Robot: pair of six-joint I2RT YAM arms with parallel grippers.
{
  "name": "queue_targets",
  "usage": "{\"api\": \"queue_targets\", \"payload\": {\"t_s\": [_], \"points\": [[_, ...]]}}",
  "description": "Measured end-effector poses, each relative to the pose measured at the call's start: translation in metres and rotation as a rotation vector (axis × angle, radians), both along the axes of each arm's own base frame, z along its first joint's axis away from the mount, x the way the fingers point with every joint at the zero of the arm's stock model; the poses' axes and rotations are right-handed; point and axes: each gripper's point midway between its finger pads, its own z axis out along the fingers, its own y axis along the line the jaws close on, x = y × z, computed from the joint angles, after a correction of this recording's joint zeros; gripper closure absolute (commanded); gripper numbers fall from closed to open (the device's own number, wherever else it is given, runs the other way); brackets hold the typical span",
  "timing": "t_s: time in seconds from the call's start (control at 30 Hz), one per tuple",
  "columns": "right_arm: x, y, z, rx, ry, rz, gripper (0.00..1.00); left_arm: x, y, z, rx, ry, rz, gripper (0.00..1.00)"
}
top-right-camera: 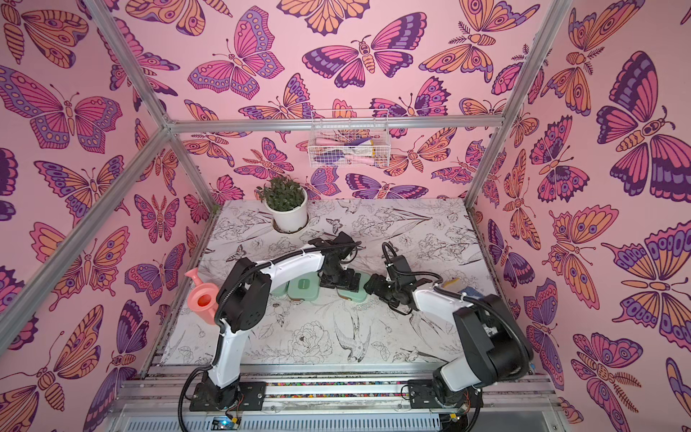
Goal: Organize nail clipper sets
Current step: Close the storage box at the center of the board, then reset both arms
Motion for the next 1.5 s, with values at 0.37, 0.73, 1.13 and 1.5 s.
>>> {"api": "queue_targets", "payload": {"t_s": [0.37,0.73,1.13,1.5], "points": [[0.021,-0.103,0.143,-0.492,-0.615,-0.106,0.14,0.058,0.132,0.263,-0.034,-0.904,0.287,0.0],[0.019,-0.145,0.069,-0.801,-0.679,-0.116,0.29,-0.012,0.316,0.069,0.304,-1.141,0.519,0.0],[0.059,-0.232,0.037,-0.525,-0.617,-0.374,0.01,0.007,0.373,0.02,0.433,-1.144,0.673,0.0],[0.038,-0.226,0.041,-0.434,-0.768,-0.359,0.01,0.041,0.443,0.062,0.54,-1.155,0.87,0.0]]}}
